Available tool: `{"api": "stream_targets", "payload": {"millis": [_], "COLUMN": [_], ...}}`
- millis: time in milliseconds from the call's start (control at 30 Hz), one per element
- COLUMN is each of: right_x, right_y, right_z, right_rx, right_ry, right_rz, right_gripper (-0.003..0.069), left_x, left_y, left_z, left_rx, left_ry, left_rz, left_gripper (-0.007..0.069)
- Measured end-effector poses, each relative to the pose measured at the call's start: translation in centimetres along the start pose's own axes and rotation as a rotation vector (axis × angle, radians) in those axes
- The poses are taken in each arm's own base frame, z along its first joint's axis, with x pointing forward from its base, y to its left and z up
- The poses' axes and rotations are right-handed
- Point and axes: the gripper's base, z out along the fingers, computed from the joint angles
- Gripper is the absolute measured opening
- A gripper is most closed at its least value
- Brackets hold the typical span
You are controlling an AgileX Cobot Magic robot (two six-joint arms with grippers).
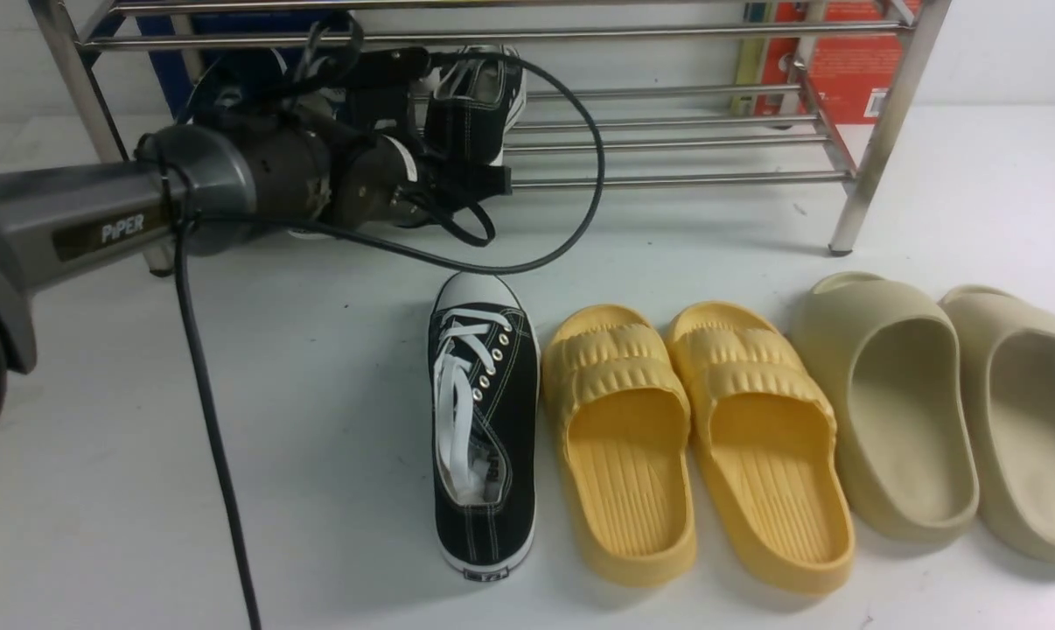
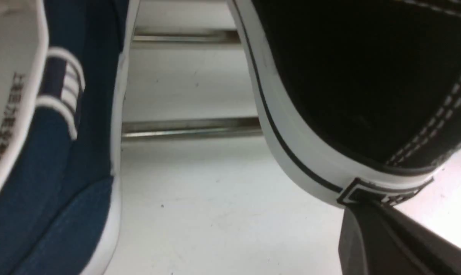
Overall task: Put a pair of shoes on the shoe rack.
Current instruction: Use the left arm to put a shoe into the shoe rack, then use the right arm to grab the shoe closest to it
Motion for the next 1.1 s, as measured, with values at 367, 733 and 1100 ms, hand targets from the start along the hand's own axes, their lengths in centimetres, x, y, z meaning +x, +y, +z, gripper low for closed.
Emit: {"api": "stream_targets", "payload": {"millis": [367,733,1100], "right_x": [0.0,0.0,0.0], "right_y": [0.0,0.0,0.0], "right_z": [0.0,0.0,0.0], "right_rx": [0.0,0.0,0.0], "right_ry": [0.0,0.0,0.0], "right_rz": [0.0,0.0,0.0], "right_gripper": [0.0239,0.0239,0.0239], "left_x": [0.5,-0.7,5.7], "left_y": [0.2,0.3,2.3], "left_z": [-0.2,-9.6,-26.1], "left_rx": [-0.03,-0.098,0.045], "left_ry": [0.068,0.205,-0.041], "left_rz": [-0.036,-0.089,-0.172], "left_gripper": [-0.0013,-0.0013,-0.0013]}}
